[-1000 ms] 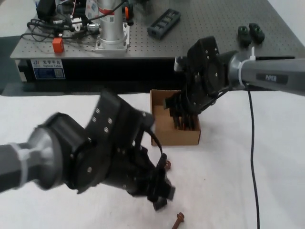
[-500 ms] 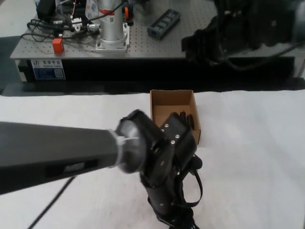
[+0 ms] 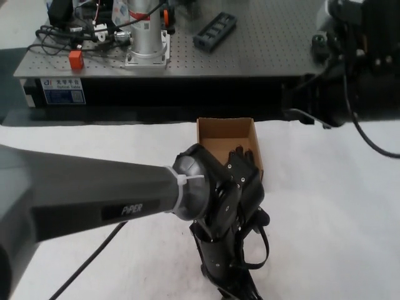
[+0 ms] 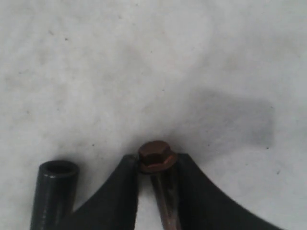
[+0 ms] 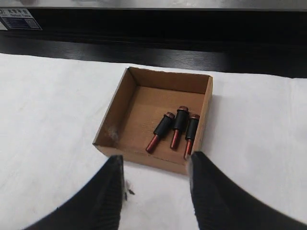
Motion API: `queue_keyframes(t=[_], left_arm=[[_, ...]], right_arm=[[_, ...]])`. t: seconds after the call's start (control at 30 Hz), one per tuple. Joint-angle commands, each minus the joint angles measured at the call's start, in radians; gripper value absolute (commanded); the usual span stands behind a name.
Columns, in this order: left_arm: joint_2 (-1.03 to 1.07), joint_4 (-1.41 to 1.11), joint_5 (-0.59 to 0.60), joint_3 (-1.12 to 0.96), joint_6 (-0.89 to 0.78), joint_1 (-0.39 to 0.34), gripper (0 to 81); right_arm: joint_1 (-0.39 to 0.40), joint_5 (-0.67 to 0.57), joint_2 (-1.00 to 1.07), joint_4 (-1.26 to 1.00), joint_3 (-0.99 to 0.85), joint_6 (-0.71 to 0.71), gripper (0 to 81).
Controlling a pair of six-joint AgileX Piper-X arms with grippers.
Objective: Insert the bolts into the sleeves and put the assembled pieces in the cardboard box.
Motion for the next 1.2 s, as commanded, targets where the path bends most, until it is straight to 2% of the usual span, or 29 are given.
queue_keyframes(t=[0.0, 0.03, 0.07, 0.27, 0.37, 0.43, 0.57, 0.77, 1.03, 1.1, 1.17], left_arm=[[0.011, 0.023, 0.016, -0.006, 0.015, -0.005, 5.2], [0.011, 0.028, 0.016, -0.006, 0.015, -0.005, 1.1], [0.009, 0.033, 0.016, -0.008, 0.015, -0.005, 0.5], [-0.074, 0.095, -0.004, -0.008, -0.009, 0.003, 0.6], [-0.145, 0.192, -0.092, -0.002, 0.044, 0.015, 0.6], [-0.185, 0.212, -0.136, 0.033, 0.072, 0.026, 0.6], [-0.229, 0.204, -0.147, 0.149, 0.076, 0.062, 0.6], [-0.251, 0.146, -0.179, 0.334, 0.049, 0.112, 0.6], [-0.266, 0.116, -0.168, 0.391, 0.018, 0.146, 0.2], [-0.266, 0.116, -0.138, 0.391, 0.002, 0.145, 4.5], [-0.266, 0.116, -0.098, 0.391, -0.038, 0.145, 14.9]], right_arm=[[-0.005, -0.002, -0.136, -0.004, 0.091, 0.017, 32.9], [-0.005, -0.002, -0.152, 0.002, 0.1, 0.019, 32.9], [-0.005, -0.002, -0.167, 0.015, 0.105, 0.019, 32.9], [-0.002, -0.009, -0.217, 0.167, 0.124, 0.012, 32.9], [-0.002, -0.021, -0.22, 0.267, 0.13, 0.012, 32.9], [-0.002, -0.059, -0.22, 0.285, 0.143, 0.012, 32.9], [0.001, -0.076, -0.223, 0.289, 0.178, 0.012, 32.9], [0.061, -0.076, -0.223, 0.293, 0.215, 0.012, 32.9], [0.138, -0.068, -0.223, 0.274, 0.227, 0.016, 32.9], [0.146, -0.068, -0.223, 0.27, 0.227, 0.024, 32.9], [0.149, -0.068, -0.223, 0.267, 0.227, 0.037, 32.9]])
